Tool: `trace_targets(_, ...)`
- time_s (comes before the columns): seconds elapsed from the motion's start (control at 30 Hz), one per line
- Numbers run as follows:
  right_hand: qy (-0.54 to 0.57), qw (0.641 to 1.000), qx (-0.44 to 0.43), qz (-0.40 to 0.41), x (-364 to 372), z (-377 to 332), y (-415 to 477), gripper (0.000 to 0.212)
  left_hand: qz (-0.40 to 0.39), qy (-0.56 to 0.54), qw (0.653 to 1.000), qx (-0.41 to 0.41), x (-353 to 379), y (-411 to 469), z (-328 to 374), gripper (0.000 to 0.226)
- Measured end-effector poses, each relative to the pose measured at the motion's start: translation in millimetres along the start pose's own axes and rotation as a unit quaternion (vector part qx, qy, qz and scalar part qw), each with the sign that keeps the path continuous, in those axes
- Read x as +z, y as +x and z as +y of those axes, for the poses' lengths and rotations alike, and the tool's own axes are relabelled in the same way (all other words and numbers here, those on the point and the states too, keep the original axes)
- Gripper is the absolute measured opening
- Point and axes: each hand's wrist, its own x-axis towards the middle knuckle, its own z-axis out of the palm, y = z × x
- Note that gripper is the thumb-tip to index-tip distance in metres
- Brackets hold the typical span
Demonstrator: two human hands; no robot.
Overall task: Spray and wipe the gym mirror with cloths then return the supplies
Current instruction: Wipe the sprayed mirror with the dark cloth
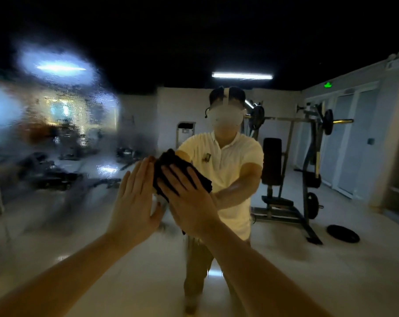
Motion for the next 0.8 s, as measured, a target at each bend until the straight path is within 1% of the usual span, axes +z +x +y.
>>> trace_targets(0.07, -0.015, 1.000, -0.025, -0.006, 0.2, 10.2, -15.5, 0.060, -0.014, -0.013, 1.000, -0.007, 4.6, -8.5, 5.1, 0.087)
trace_targets(0.1, -0.024, 0.999, -0.023, -0.005, -1.6, 18.7, -25.5, 0.059, -0.021, -0.022, 0.999, -0.009, 8.7, -11.9, 8.9, 0.090)
trace_targets(0.17, -0.044, 0.999, 0.007, 0.013, -7.7, 41.1, -48.5, 0.060, -0.028, -0.038, 0.999, -0.012, 20.0, -16.4, 19.0, 0.094)
trace_targets(0.27, -0.076, 0.994, 0.080, 0.014, -24.0, 83.1, -88.2, 0.064, -0.028, -0.048, 0.998, -0.037, 40.0, -17.9, 42.7, 0.099)
trace_targets(0.33, -0.092, 0.988, 0.126, -0.008, -38.3, 111.1, -115.9, 0.062, -0.015, -0.053, 0.996, -0.074, 50.8, -15.5, 61.0, 0.105)
trace_targets(0.4, -0.091, 0.979, 0.184, -0.013, -49.8, 136.1, -143.3, 0.061, -0.009, -0.040, 0.993, -0.109, 60.0, -11.8, 73.5, 0.112)
trace_targets(0.53, -0.077, 0.943, 0.323, 0.026, -52.9, 167.3, -198.9, 0.060, -0.048, 0.030, 0.991, -0.119, 71.1, -8.7, 78.8, 0.126)
trace_targets(0.6, -0.059, 0.917, 0.392, 0.047, -43.8, 161.8, -214.7, 0.061, -0.061, 0.041, 0.990, -0.121, 72.7, -9.0, 78.1, 0.131)
trace_targets(0.63, -0.051, 0.907, 0.413, 0.059, -38.4, 153.5, -216.2, 0.062, -0.058, 0.043, 0.990, -0.118, 73.5, -8.5, 77.3, 0.132)
trace_targets(0.7, -0.036, 0.903, 0.422, 0.071, -27.2, 131.9, -209.8, 0.064, -0.057, 0.049, 0.992, -0.106, 71.4, -9.0, 75.5, 0.133)
trace_targets(0.8, -0.027, 0.930, 0.362, 0.059, -13.7, 98.3, -185.9, 0.066, -0.057, 0.017, 0.995, -0.074, 60.9, -14.5, 64.5, 0.129)
